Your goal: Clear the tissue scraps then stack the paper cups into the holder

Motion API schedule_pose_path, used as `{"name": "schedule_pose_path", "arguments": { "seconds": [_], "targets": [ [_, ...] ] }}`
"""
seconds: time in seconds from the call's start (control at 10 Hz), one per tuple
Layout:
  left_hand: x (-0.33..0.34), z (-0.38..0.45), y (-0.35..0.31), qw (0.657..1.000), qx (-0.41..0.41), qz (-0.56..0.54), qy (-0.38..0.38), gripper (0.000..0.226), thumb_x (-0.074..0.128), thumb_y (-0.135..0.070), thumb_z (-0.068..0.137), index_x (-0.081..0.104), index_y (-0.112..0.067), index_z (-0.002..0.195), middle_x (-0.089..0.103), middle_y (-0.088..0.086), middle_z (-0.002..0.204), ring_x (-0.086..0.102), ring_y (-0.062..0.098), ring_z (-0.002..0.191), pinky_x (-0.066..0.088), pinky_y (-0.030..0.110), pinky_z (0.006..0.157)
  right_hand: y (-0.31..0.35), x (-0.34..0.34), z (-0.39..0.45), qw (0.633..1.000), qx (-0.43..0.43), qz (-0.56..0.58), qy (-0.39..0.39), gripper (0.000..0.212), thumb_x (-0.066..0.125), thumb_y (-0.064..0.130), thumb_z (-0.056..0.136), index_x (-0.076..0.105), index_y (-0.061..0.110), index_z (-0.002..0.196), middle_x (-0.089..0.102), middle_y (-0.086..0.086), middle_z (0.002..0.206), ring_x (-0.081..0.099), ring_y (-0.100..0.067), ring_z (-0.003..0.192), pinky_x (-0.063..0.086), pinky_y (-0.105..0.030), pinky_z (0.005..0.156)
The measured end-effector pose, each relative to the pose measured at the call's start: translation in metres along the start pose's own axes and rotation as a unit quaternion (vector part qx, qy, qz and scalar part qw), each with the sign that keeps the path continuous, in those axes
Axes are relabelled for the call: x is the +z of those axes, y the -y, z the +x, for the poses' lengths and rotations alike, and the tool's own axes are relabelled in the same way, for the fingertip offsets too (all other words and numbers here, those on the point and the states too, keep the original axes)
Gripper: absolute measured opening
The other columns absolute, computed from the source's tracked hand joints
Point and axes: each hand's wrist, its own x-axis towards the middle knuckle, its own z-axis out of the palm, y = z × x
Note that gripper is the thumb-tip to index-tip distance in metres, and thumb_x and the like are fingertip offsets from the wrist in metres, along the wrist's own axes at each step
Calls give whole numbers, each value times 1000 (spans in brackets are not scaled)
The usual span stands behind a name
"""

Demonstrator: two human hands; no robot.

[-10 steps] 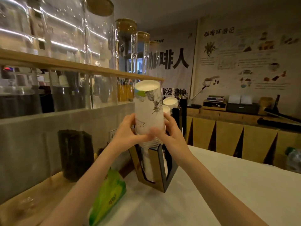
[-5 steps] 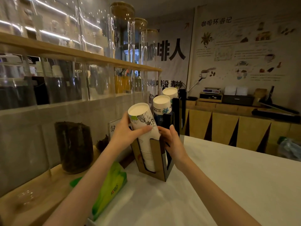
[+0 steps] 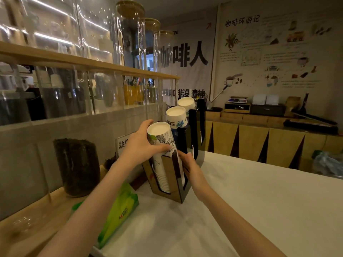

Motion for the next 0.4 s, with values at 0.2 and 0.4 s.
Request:
{"name": "schedule_pose_path", "arguments": {
  "seconds": [0.2, 0.4],
  "targets": [
    [-16, 22, -54, 975, -11, 191, 109, 89, 69, -50, 67, 27, -18, 139, 31, 8, 148, 34, 27, 133, 34, 39, 103, 60, -34, -25, 998, -23, -63, 17, 46, 35, 37, 96, 38, 16, 138, 48, -8, 140, 50, -21, 122, 38, -33, 101],
    [-21, 54, -138, 980, 109, 144, 83, 61, 64, -44, 76, 46, -19, 128, 49, 4, 134, 49, 21, 116, 38, 28, 86, 171, -103, -119, 933, -341, -105, -52, 43, 55, 15, 88, 46, 36, 124, 63, 12, 115, 61, 1, 104, 51, -12, 85]
  ]
}}
